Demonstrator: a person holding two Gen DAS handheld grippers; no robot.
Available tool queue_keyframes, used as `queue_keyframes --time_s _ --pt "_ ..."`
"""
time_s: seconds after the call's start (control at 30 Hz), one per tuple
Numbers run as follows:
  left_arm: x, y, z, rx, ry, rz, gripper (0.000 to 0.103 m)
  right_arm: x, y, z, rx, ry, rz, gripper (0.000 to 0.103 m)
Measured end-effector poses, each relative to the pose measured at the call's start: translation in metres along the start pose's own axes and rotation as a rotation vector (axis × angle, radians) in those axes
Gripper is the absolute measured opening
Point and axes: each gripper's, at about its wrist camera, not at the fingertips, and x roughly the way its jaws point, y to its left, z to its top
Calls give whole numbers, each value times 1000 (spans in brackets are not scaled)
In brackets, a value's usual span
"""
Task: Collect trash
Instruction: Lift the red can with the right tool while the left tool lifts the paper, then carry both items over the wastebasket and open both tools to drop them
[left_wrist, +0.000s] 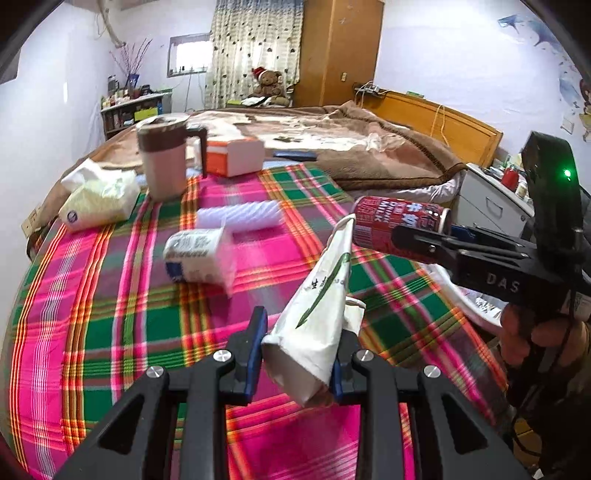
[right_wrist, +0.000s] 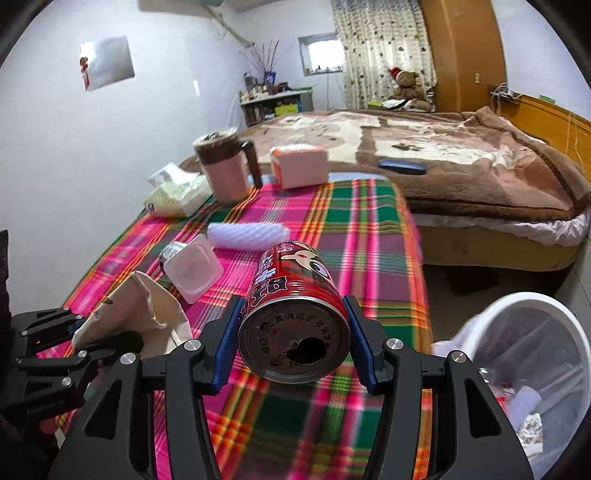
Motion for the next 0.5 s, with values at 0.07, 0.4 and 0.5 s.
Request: queue_keyframes --time_s 0.07,0.4,0.5 --pt "-1 -10 5 14 -7 -9 30 -10 -8 -1 12 -18 -12 54" --pt "11 -74 29 92 -17 -82 30 -57 -64 -11 90 -74 -128 54" --pt "20 -100 36 121 -16 -120 30 -69 -84 -16 116 -80 -179 54"
